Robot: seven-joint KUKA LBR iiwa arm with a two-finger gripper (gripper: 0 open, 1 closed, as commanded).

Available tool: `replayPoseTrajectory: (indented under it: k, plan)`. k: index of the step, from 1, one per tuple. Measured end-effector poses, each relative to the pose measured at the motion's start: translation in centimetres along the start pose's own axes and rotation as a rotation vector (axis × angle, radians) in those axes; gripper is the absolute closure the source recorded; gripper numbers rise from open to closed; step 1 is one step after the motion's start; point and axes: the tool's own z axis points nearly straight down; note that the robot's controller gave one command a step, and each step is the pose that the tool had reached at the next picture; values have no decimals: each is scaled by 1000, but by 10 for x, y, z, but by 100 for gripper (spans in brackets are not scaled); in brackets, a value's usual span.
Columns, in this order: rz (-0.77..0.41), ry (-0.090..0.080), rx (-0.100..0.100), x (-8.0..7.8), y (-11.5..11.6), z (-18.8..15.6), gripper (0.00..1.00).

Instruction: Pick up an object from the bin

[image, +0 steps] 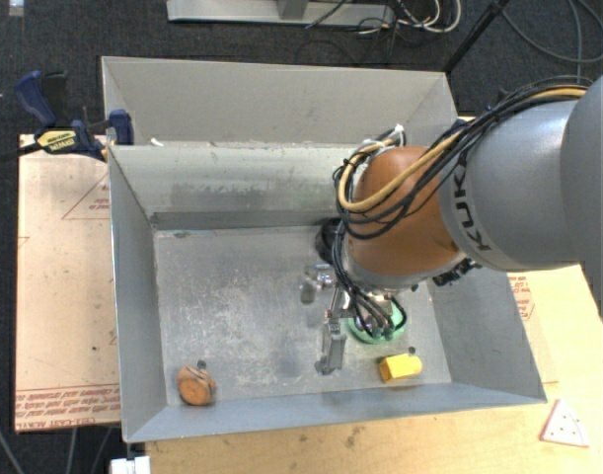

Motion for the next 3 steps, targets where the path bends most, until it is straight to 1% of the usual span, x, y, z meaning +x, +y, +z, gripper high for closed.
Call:
replayPoseTrajectory:
  k: [1, 2, 3]
  plan:
    - [2, -7, -1, -2, 0, -4, 0]
    - [-4, -7, -1, -51, -37, -25, 0]
    - [9, -15, 2, -75, -59, -37, 0]
